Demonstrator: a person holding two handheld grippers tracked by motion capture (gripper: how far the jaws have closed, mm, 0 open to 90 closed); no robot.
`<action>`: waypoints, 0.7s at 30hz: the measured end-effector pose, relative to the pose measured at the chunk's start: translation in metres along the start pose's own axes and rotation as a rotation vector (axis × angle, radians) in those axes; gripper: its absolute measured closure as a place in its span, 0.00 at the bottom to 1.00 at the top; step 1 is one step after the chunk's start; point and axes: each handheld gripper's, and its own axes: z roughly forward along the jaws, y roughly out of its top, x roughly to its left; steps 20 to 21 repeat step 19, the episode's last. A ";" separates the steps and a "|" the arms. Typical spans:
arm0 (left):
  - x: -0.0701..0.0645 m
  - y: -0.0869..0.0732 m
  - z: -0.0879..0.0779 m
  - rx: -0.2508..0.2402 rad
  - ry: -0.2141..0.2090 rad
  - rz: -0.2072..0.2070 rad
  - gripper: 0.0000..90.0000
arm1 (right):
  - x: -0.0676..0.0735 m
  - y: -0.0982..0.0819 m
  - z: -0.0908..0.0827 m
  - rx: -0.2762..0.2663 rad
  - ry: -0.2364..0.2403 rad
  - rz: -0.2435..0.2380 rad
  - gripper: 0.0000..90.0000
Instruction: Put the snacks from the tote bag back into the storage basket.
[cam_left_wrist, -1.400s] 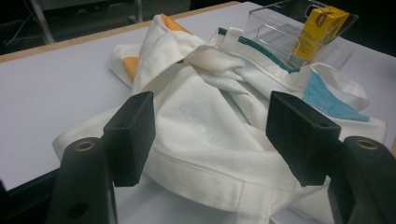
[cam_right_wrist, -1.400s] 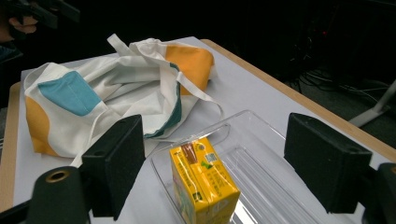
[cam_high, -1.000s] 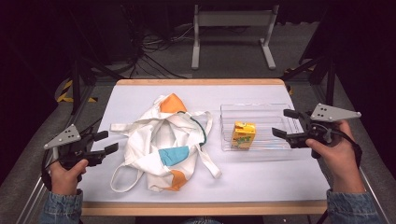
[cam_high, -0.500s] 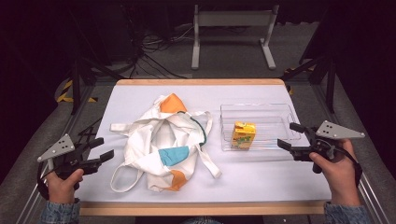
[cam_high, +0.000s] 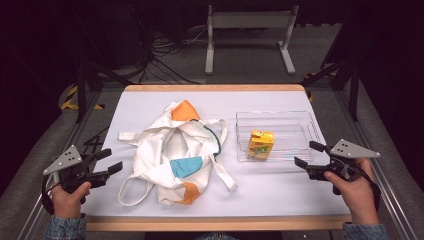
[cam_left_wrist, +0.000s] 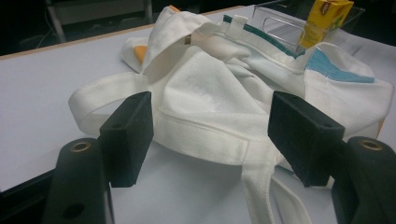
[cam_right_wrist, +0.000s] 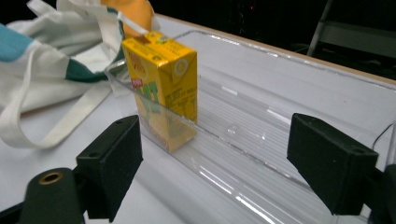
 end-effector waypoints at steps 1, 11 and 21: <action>0.000 0.000 0.001 0.000 -0.001 0.001 0.36 | 0.001 -0.001 0.002 0.016 -0.001 -0.006 0.20; 0.002 -0.002 0.003 0.011 -0.001 -0.008 0.36 | 0.007 -0.008 0.011 0.075 -0.036 -0.034 0.20; 0.003 -0.003 0.006 0.014 0.001 -0.025 0.35 | 0.007 -0.008 0.012 0.062 -0.043 -0.019 0.20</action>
